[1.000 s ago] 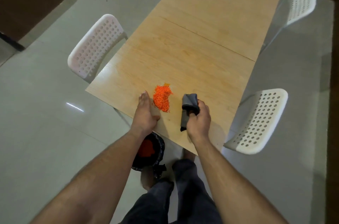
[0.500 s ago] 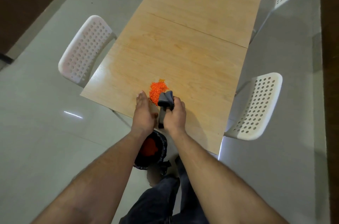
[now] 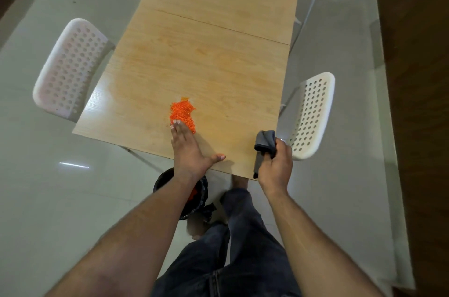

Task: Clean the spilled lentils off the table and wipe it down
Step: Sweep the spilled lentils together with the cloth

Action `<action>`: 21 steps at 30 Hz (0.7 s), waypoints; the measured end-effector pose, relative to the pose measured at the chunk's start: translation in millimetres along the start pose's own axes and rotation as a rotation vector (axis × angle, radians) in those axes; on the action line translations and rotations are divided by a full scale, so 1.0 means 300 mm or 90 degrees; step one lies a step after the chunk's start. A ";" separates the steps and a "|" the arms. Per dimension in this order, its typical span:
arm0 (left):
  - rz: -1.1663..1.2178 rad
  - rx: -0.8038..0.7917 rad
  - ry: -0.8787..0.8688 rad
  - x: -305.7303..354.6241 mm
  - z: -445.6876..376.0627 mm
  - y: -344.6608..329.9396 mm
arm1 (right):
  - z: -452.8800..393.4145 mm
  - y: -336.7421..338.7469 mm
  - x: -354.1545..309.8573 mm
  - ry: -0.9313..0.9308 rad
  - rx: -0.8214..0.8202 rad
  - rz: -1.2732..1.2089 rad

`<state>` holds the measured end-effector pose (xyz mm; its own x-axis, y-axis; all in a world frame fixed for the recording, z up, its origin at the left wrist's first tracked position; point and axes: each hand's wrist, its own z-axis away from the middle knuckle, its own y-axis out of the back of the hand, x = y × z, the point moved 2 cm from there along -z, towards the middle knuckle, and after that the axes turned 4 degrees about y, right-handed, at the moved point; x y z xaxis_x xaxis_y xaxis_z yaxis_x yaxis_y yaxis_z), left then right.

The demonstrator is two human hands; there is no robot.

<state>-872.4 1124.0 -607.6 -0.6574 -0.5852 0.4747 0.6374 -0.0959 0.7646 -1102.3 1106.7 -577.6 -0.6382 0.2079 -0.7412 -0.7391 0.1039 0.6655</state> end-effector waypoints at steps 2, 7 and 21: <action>-0.004 -0.006 0.007 0.008 0.007 -0.007 | 0.011 0.006 0.009 -0.011 0.012 0.039; -0.023 0.019 -0.003 -0.017 0.009 -0.013 | 0.027 -0.048 -0.009 -0.032 -0.013 0.045; 0.062 0.052 0.029 -0.118 -0.049 0.073 | -0.009 -0.294 -0.200 0.047 -0.134 -0.107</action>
<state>-829.3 1130.7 -614.0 -0.5740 -0.6250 0.5291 0.6607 0.0283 0.7501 -999.4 1082.5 -592.1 -0.5110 0.1322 -0.8494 -0.8596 -0.0751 0.5054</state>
